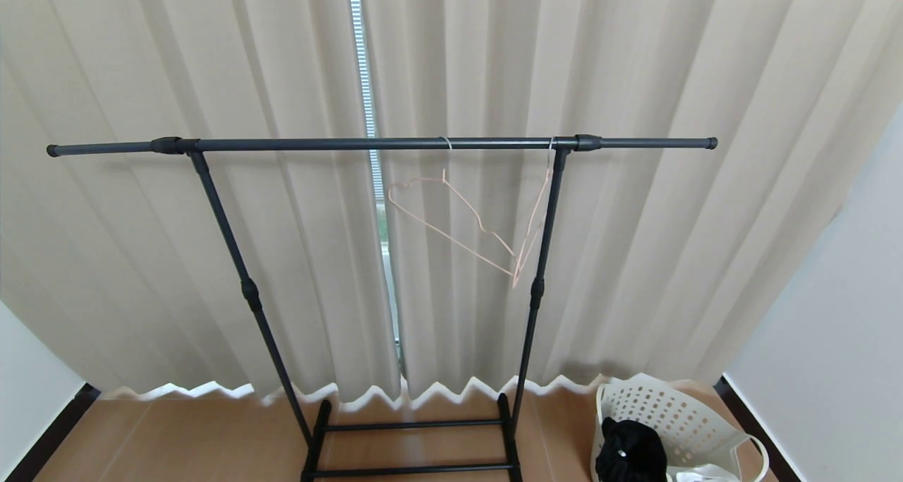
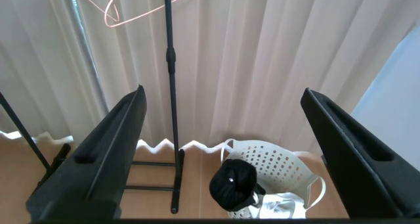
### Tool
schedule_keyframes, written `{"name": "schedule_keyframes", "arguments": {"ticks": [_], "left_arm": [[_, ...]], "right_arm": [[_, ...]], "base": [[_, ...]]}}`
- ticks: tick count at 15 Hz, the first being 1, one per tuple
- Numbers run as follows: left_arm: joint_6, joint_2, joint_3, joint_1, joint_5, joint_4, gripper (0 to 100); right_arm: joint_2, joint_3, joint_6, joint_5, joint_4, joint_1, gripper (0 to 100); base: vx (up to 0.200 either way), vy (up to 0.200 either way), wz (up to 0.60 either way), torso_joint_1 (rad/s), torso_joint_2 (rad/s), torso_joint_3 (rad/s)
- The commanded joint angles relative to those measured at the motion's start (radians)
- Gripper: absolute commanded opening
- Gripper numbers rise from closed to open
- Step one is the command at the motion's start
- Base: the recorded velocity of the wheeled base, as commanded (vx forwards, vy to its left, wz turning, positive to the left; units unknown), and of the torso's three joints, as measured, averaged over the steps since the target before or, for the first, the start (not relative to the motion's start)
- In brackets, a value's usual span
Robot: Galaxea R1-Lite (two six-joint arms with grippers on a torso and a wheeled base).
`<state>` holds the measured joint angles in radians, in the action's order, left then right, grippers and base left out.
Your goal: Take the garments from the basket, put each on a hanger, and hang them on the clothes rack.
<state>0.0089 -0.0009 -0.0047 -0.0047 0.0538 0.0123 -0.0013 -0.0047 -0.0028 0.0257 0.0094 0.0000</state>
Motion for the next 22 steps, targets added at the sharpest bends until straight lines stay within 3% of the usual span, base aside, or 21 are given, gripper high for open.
{"name": "schedule_keyframes", "arguments": {"ticks": [1, 13, 22], "left_arm": [[0.002, 0.001, 0.0, 0.0, 0.0, 0.0, 100], [0.0, 0.001, -0.001, 0.0, 0.006, 0.003, 100], [0.0, 0.001, -0.001, -0.001, 0.006, 0.003, 100]], "right_arm": [[0.001, 0.0, 0.0, 0.0, 0.0, 0.0, 100], [0.001, 0.0, 0.001, 0.002, 0.001, 0.002, 100], [0.001, -0.001, 0.007, 0.002, 0.001, 0.002, 100]], "base": [[0.0, 0.0, 0.0, 0.0, 0.0, 0.0], [0.0, 0.0, 0.0, -0.006, 0.01, 0.006], [0.0, 0.0, 0.0, -0.148, 0.34, 0.191]]}}
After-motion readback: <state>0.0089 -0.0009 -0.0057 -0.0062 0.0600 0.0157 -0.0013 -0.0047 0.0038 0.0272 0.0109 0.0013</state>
